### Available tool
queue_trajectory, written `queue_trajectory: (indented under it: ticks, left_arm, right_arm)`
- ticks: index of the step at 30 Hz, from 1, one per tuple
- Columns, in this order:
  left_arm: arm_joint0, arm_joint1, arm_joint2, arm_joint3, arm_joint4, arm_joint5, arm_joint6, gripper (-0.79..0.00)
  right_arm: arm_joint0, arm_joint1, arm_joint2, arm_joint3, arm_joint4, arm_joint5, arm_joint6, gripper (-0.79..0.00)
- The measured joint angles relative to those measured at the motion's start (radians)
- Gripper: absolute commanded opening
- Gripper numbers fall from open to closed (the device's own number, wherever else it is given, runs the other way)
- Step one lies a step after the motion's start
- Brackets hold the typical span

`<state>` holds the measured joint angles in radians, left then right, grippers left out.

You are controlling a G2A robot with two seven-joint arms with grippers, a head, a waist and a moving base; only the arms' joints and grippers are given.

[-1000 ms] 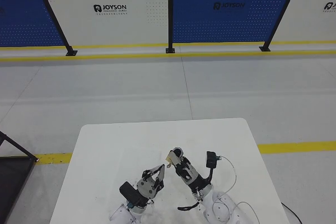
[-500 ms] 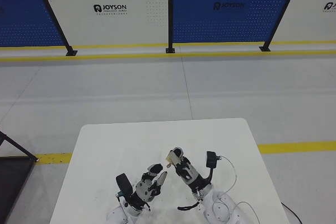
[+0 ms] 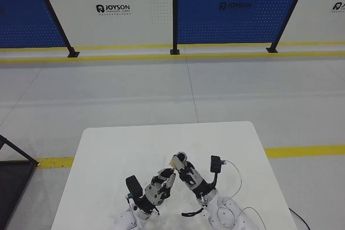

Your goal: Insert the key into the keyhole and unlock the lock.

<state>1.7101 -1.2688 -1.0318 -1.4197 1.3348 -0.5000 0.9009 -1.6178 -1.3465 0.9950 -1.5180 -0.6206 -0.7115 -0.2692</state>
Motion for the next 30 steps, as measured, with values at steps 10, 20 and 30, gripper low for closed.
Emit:
queue_trajectory:
  ticks: [10,20,30]
  left_arm:
    - [-0.002,0.002,0.006,-0.002,0.006,0.035,0.007,-0.785]
    - [-0.002,0.003,0.011,-0.008,0.054,0.129,0.041,-0.785]
    - [-0.003,0.003,0.020,-0.004,0.117,0.229,0.071,-0.785]
  right_arm:
    - [-0.001,0.000,-0.003,-0.002,-0.003,0.002,0.000,-0.785]
    - [-0.002,0.000,-0.006,-0.003,-0.006,0.009,-0.001,-0.785]
    - [-0.003,0.000,-0.006,-0.004,-0.009,0.007,-0.005,-0.785]
